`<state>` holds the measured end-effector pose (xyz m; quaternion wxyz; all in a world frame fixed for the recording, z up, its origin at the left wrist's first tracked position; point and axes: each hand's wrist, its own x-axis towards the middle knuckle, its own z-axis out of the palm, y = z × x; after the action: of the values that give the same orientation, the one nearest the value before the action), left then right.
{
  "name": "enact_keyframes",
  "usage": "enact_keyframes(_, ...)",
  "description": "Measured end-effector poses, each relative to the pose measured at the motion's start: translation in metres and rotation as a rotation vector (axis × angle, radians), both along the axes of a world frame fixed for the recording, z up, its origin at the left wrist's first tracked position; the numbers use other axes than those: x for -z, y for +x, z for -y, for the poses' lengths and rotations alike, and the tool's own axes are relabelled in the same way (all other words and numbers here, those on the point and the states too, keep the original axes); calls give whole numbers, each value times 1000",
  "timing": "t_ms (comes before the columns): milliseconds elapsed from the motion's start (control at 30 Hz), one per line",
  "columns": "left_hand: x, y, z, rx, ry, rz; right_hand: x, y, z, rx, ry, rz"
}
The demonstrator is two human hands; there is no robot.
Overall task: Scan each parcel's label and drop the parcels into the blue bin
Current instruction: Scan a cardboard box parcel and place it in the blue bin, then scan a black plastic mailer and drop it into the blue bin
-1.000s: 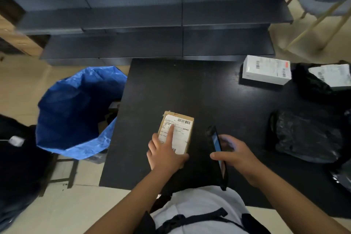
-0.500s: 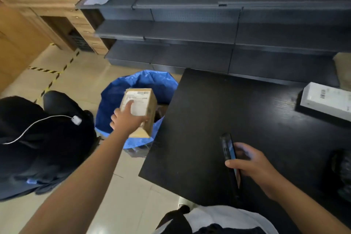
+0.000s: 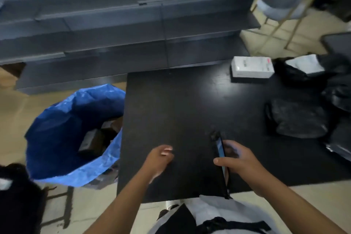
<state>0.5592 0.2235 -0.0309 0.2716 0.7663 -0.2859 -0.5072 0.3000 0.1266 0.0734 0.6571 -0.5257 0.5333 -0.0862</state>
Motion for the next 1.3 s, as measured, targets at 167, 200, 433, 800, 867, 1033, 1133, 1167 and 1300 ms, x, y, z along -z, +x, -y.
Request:
enact_keyframes(167,6,-71,48,420,-67,-30,-3,-55,-20,274,2,-44)
enact_keyframes(200,5,-83,57,485,-72,-26,-3,-66,-24,328,-3,-43)
enact_keyframes(433,-7,-168,126,774,-85,79,1,-141,-35,593,-28,-18)
enact_keyframes(800,-19,-310,247,1126,-315,888,21,-265,13,699,36,79)
enact_keyframes(867,-14,-324,262,1127,-246,936,21,-288,24,684,39,82)
enact_keyframes(1033,-9,-344,282,998,-180,1044,18,-334,42,638,-37,30)
enact_keyframes(1133,-8,-347,290,960,-252,1068,13,-352,50,659,-67,48)
enact_keyframes(1167,-8,-347,292,955,-294,1055,12,-356,52,657,-67,53)
enact_keyframes(1300,-14,-340,292,925,-423,859,14,-365,64,643,-41,75)
